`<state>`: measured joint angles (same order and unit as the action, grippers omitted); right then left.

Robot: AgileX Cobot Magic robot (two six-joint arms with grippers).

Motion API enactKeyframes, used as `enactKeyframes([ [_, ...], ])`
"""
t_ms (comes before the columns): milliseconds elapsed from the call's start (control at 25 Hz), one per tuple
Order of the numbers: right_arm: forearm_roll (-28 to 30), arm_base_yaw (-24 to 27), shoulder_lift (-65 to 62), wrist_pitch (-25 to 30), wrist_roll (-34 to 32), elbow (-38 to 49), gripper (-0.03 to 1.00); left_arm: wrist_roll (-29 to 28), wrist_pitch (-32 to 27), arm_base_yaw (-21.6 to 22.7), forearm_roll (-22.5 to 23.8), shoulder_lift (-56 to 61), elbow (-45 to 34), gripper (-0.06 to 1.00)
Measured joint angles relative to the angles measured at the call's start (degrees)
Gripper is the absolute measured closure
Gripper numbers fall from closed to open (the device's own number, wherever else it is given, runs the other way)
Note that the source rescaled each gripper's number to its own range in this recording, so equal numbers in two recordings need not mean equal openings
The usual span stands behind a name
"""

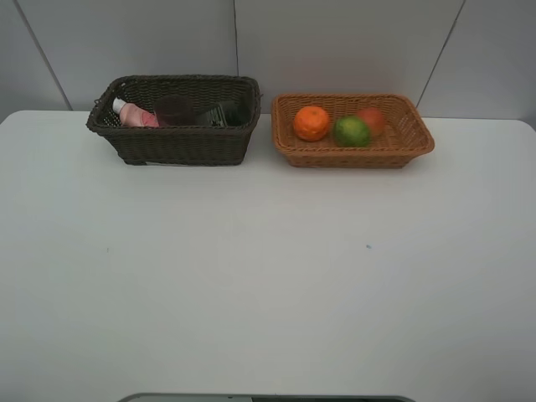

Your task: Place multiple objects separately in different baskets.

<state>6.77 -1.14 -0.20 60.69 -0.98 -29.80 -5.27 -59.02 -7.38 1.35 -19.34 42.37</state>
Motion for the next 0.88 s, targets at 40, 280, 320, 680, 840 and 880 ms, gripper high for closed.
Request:
enactKeyframes([
  [40, 0.00, 0.00, 0.00, 0.00, 0.00, 0.00, 0.17, 0.00, -1.68, 0.00, 0.00, 2.55, 0.00, -0.06],
  [280, 0.00, 0.00, 0.00, 0.00, 0.00, 0.00, 0.17, 0.12, -10.20, 0.00, 0.00, 12.32, -1.18, -0.06],
  [320, 0.00, 0.00, 0.00, 0.00, 0.00, 0.00, 0.17, 0.45, -10.43, 0.00, 0.00, 13.46, -1.79, -0.06],
  [680, 0.00, 0.00, 0.00, 0.00, 0.00, 0.00, 0.17, 2.67, -11.16, 0.00, -0.35, 19.50, -10.28, -0.06],
  [840, 0.00, 0.00, 0.00, 0.00, 0.00, 0.00, 0.17, 2.74, -9.47, 0.00, -1.35, 19.70, -10.89, -0.06],
  [880, 0.00, 0.00, 0.00, 0.00, 0.00, 0.00, 0.17, 3.04, -9.05, 0.00, -1.35, 19.77, -10.95, -0.06],
])
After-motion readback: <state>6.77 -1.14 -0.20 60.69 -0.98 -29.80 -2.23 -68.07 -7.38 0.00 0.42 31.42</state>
